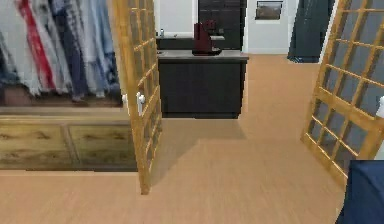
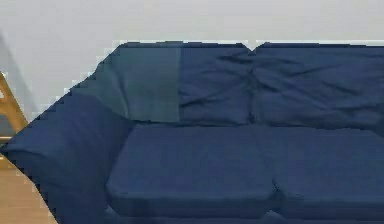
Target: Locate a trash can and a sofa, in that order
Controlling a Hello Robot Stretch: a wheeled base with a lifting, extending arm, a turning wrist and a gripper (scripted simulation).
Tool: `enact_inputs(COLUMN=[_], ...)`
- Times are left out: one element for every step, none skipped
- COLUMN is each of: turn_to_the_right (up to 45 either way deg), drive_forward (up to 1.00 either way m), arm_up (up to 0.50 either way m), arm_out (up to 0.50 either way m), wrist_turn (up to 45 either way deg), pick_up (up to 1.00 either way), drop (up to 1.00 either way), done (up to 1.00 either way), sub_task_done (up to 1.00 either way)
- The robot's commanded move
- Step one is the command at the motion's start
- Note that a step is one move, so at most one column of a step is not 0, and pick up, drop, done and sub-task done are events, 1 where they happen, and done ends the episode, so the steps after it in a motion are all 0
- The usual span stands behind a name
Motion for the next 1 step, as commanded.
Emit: enact_inputs(turn_to_the_right=[0.0], drive_forward=[0.95], arm_up=[0.00], arm_out=[0.00], wrist_turn=[0.0], pick_up=[0.00], drop=[0.00], done=[0.00], sub_task_done=[0.00])
